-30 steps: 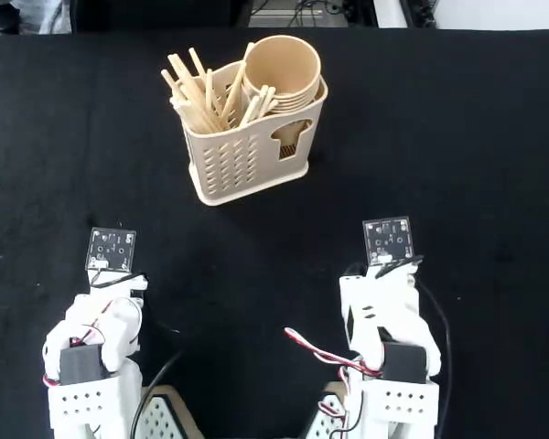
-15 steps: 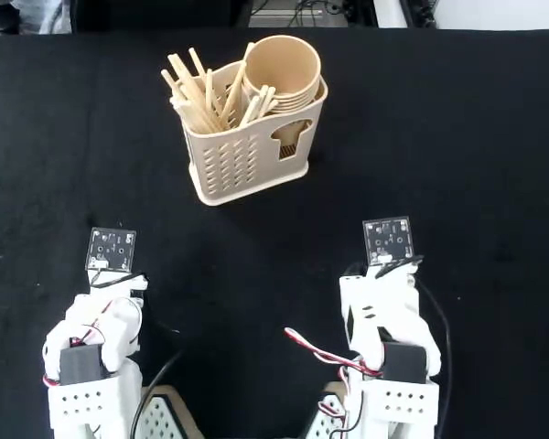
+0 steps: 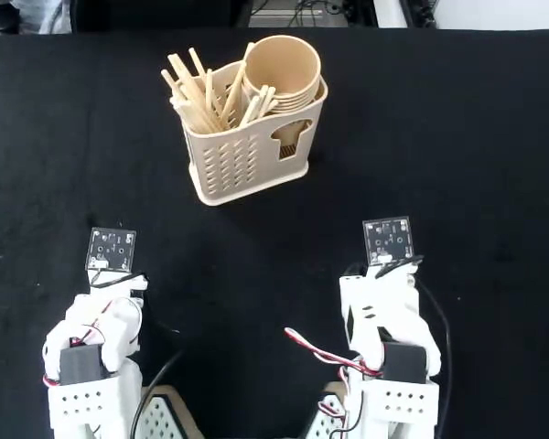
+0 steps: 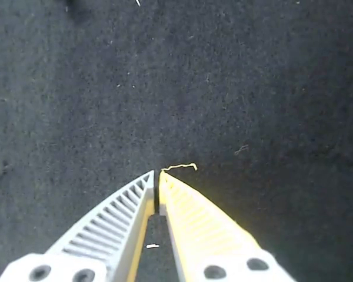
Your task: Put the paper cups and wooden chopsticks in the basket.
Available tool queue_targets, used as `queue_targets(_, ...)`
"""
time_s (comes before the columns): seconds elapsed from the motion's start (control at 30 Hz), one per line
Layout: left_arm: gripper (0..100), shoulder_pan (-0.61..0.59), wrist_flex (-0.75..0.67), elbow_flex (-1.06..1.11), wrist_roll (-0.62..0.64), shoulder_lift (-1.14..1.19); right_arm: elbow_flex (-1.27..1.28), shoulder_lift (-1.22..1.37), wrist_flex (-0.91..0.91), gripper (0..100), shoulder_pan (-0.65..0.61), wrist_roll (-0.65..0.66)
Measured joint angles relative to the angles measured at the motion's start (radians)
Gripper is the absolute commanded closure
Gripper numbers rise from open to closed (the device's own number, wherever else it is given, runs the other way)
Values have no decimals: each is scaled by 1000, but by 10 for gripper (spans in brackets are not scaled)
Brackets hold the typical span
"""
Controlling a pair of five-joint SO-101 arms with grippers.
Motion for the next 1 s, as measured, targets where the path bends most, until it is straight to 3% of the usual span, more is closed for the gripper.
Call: queue_targets(1.0, 971, 0, 0, 0, 0, 0, 0, 0, 0, 984, 0, 0)
